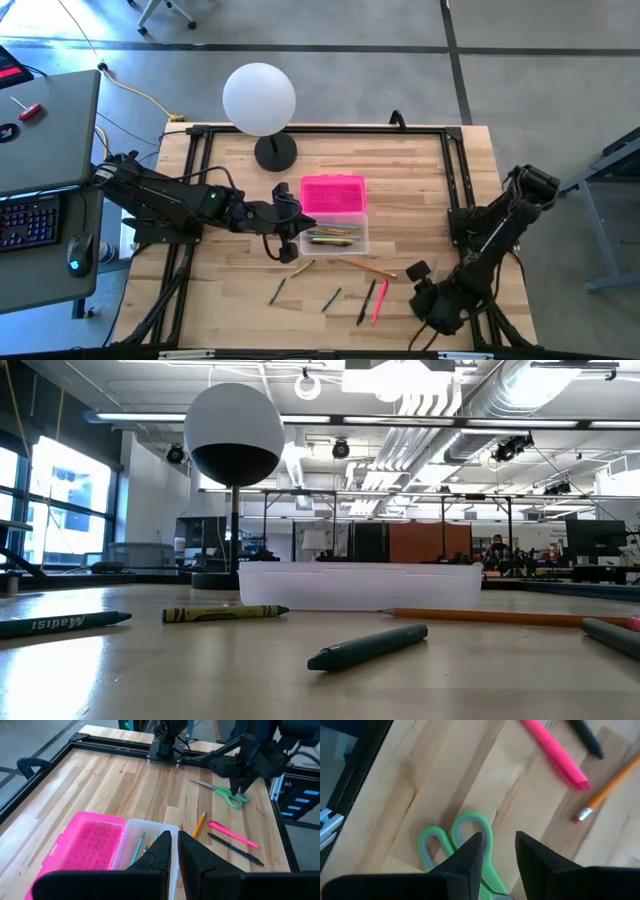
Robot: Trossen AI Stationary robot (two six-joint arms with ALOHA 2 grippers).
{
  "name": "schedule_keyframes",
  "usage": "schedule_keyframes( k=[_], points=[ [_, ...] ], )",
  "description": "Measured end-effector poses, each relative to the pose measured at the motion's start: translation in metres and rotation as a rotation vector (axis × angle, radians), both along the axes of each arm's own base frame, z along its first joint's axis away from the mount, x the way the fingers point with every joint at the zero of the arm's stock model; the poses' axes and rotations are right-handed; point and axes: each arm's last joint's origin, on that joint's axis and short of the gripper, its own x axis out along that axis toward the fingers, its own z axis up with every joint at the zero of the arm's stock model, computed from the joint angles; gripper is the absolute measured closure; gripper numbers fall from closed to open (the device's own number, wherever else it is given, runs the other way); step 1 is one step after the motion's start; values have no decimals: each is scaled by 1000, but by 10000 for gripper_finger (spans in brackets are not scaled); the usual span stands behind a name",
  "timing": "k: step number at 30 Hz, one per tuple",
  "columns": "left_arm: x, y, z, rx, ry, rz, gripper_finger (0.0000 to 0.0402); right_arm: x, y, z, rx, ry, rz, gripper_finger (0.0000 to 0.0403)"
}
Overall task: Pick & place school supplies into a supply box
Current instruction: Put the green scissors into the pink supply box
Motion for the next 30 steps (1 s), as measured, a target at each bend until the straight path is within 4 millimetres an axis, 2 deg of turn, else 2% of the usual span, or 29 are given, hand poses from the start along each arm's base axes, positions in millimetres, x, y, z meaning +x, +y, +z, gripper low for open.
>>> schedule_keyframes(
  k=[5, 9, 18, 21, 26, 30],
  points=[
    [1, 0, -2, -2, 5, 3, 339, 6, 0, -25, 51, 35, -4, 309],
    [4, -1, -6, 6, 26, 2, 339, 6, -5, -40, 20, 59, -16, 309],
    [7, -3, -8, 2, 27, -7, 339, -2, -16, -64, 62, 13, 7, 311],
    [8, -3, -11, 9, 41, -4, 339, -3, -18, -67, 58, -3, -6, 331],
    [7, -3, -11, 10, 42, -4, 339, 0, -16, -64, 74, -7, 33, 393],
    [7, -3, -10, 11, 40, -2, 339, 6, -5, -53, 165, 5, 5, 383]
  ],
)
